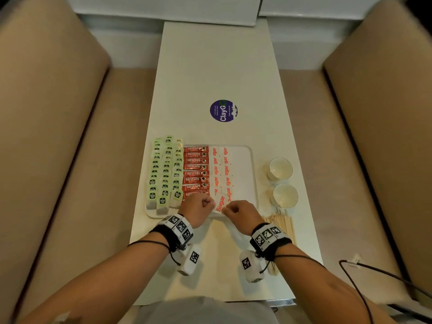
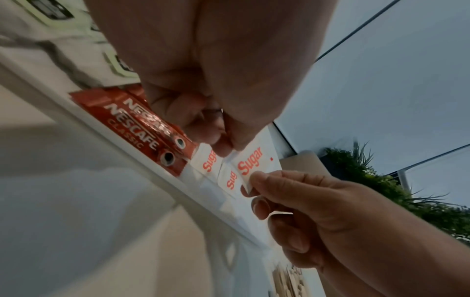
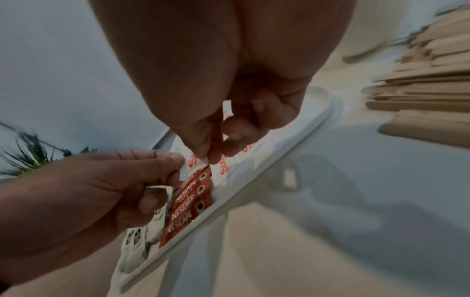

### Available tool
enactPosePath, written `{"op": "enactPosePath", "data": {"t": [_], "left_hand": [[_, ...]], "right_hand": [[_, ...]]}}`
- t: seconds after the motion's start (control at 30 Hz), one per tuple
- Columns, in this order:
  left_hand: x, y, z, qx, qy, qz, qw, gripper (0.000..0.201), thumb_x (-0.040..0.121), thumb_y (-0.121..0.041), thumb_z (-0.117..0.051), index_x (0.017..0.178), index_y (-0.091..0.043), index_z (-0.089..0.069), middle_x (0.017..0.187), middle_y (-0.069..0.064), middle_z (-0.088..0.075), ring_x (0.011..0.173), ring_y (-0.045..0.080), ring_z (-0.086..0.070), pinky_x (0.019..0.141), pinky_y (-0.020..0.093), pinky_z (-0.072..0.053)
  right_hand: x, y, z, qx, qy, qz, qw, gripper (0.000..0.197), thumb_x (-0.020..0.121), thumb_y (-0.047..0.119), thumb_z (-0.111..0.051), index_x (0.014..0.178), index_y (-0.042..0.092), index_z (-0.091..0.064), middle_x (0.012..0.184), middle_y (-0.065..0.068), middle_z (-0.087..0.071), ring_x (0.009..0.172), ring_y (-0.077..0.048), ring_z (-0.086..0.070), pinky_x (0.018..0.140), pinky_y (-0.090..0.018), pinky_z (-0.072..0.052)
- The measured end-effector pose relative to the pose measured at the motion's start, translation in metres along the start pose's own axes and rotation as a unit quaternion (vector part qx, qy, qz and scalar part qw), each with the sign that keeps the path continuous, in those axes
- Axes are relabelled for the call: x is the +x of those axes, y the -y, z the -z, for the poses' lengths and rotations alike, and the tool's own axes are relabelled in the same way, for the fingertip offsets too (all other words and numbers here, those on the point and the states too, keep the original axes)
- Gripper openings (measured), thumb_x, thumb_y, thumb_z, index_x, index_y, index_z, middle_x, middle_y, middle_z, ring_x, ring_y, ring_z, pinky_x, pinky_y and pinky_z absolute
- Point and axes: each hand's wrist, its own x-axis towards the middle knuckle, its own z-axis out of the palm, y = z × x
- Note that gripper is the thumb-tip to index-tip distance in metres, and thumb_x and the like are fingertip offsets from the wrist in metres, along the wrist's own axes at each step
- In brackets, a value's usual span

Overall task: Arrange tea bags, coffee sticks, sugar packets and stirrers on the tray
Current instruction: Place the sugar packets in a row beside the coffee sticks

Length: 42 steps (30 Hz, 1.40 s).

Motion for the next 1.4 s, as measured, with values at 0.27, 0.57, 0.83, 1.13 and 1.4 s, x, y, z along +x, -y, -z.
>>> {"op": "enactPosePath", "data": {"t": [0.27,0.57,0.83,1.13,1.4], "left_hand": [[0.018,-0.024,-0.023,0.090,-0.005,0.069,0.994,0.026,0.094,-0.020,-0.061,0.073,-0.009,-0.073,0.076,0.003,-0.073,0.068,0.021,-0.068,0.057,0.023,-0.047],[0.029,-0.021,-0.034,0.161,-0.018,0.127,0.979,0.039,0.090,-0.020,-0.062,0.052,-0.012,-0.059,0.051,0.001,-0.059,0.049,0.018,-0.057,0.054,0.028,-0.052],[0.028,-0.028,-0.034,0.199,-0.007,0.135,0.971,0.036,0.089,-0.021,-0.063,0.056,-0.014,-0.050,0.053,-0.001,-0.047,0.058,0.025,-0.058,0.045,0.025,-0.034],[0.012,-0.032,-0.032,0.204,-0.008,0.085,0.975,0.045,0.091,-0.030,-0.062,0.051,-0.012,-0.052,0.048,0.002,-0.050,0.045,0.019,-0.048,0.046,0.026,-0.032],[-0.007,-0.041,-0.063,0.215,0.081,0.048,0.972,0.030,0.089,-0.040,-0.063,0.079,-0.014,-0.074,0.077,0.003,-0.073,0.074,0.018,-0.068,0.072,0.032,-0.055]], "right_hand": [[0.018,-0.011,0.010,-0.057,0.006,-0.029,0.998,0.025,0.094,0.032,-0.061,0.077,0.018,-0.073,0.080,0.003,-0.072,0.075,-0.015,-0.066,0.074,-0.035,-0.057],[0.029,-0.009,0.004,-0.097,0.021,-0.040,0.994,0.033,0.096,0.030,-0.058,0.077,0.007,-0.073,0.078,-0.003,-0.072,0.075,-0.022,-0.068,0.064,-0.029,-0.054],[0.030,-0.010,0.004,-0.113,0.017,-0.035,0.993,0.031,0.095,0.031,-0.062,0.074,0.011,-0.070,0.092,-0.004,-0.076,0.070,-0.018,-0.066,0.058,-0.026,-0.050],[0.010,-0.018,0.026,-0.106,0.011,0.015,0.994,0.029,0.097,0.041,-0.057,0.100,0.019,-0.075,0.101,0.002,-0.074,0.085,-0.015,-0.067,0.077,-0.033,-0.057],[-0.033,-0.080,0.082,-0.113,0.012,0.016,0.993,0.021,0.098,0.036,-0.058,0.095,0.023,-0.074,0.086,0.010,-0.072,0.079,-0.006,-0.065,0.080,-0.030,-0.056]]}}
